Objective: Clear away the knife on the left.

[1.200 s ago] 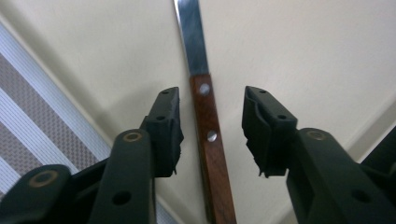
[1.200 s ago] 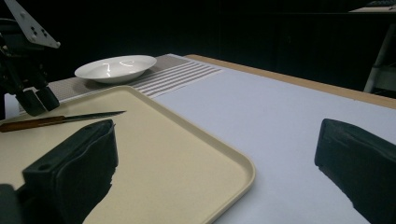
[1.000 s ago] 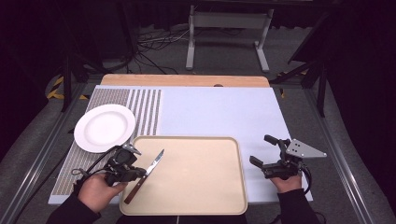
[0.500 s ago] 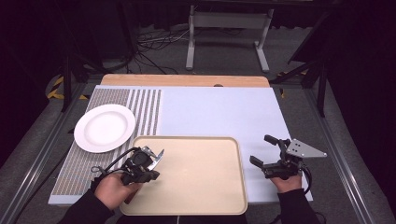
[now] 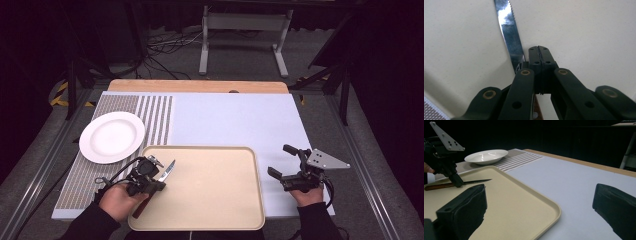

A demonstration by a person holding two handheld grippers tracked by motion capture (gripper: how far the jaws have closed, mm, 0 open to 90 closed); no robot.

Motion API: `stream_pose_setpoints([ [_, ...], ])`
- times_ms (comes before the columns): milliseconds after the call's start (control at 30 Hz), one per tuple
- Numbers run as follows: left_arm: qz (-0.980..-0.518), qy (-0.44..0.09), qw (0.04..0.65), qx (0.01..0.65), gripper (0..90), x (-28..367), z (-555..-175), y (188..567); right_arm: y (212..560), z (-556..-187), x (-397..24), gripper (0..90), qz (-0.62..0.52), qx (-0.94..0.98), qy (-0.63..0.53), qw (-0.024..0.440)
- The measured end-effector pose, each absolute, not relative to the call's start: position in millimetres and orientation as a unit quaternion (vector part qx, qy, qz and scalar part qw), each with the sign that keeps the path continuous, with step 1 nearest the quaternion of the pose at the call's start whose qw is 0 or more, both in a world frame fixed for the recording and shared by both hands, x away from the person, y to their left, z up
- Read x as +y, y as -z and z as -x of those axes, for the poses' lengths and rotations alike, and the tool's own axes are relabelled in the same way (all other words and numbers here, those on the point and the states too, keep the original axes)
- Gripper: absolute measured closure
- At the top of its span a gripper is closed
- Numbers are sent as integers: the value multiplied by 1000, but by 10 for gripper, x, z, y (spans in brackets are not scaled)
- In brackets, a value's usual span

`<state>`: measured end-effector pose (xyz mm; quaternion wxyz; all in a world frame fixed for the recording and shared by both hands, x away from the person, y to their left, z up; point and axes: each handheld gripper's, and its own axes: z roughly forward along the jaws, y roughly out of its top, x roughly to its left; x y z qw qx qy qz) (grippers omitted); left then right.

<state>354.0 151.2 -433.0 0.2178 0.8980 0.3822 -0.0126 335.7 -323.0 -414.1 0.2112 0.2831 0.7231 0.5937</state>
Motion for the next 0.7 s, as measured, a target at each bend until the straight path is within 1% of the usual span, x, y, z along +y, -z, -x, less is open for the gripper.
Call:
stream_pose_setpoints([
  [700,-883,-7,218,415,900,1694,-3573,4331,4148,-3361,-3222,2,-284,725,-592,209],
])
